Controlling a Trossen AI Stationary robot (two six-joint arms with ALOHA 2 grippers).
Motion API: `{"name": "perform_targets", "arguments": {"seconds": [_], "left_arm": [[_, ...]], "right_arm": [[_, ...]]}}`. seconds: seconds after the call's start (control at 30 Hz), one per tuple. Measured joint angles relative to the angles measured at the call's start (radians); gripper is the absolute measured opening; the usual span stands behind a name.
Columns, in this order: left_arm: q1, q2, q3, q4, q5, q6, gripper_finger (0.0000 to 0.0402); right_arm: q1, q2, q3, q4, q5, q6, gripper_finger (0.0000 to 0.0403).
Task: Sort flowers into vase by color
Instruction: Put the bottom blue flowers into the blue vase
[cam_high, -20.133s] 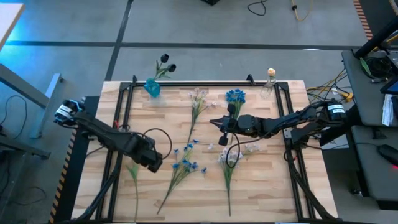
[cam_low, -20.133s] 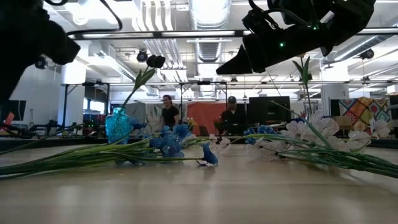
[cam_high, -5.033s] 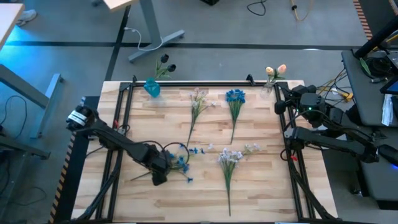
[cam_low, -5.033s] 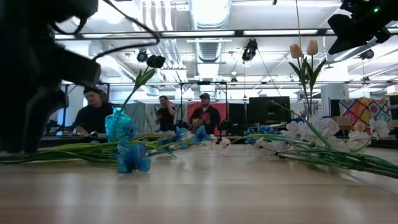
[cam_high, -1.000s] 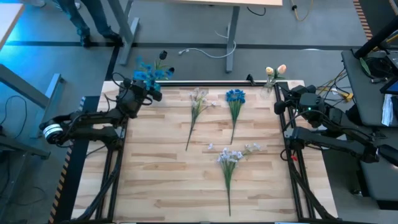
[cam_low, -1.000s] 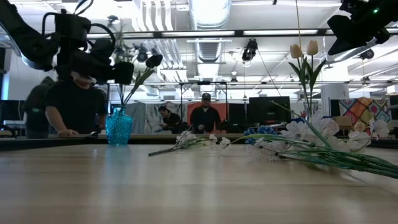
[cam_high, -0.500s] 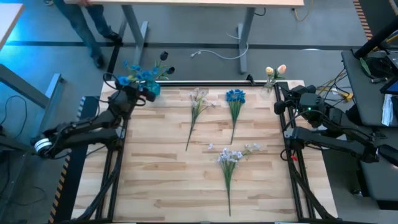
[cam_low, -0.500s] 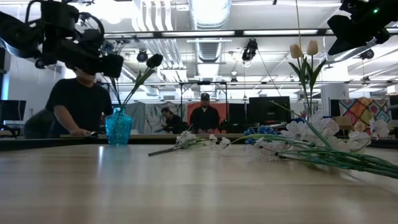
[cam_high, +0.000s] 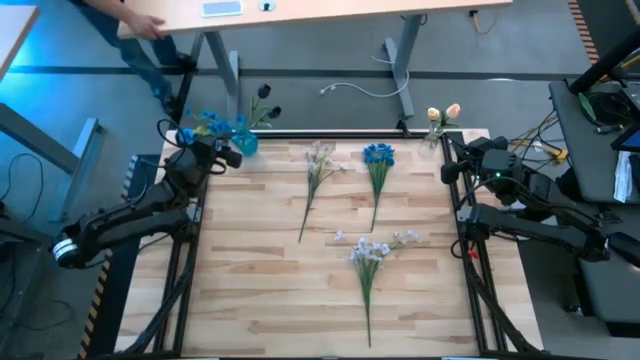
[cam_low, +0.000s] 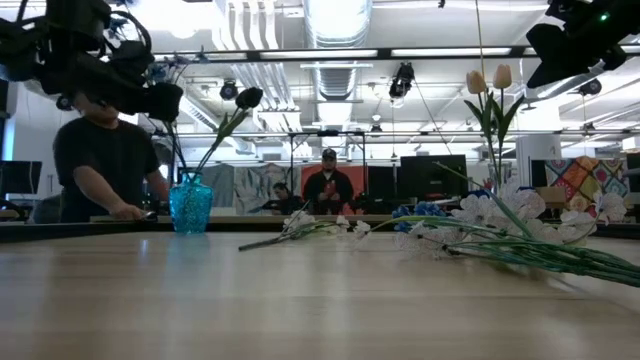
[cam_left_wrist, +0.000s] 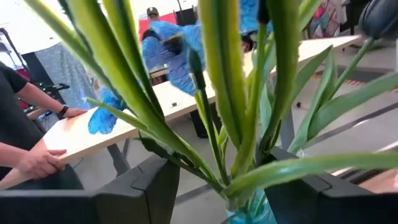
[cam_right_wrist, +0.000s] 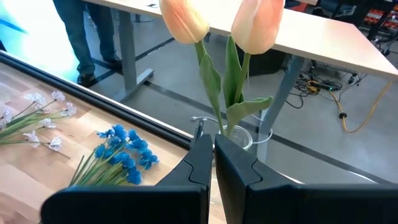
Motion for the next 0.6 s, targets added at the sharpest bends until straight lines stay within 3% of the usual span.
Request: {"name": "perform_targets", "arguments": {"seconds": [0.3, 0.6], "left_arm": [[0.000, -0.034, 0.042, -0.095, -0.002, -0.029, 0.0193], [0.019, 0.138, 0.249, -0.222, 0.004, 0.009, 0.0181]], "right_arm": [[0.000, 0.000, 0.000, 0.019, -0.001, -0.008, 0.0013], [0.000, 0.000, 0.000, 0.018, -0.002, -0.009, 0.0013]]}}
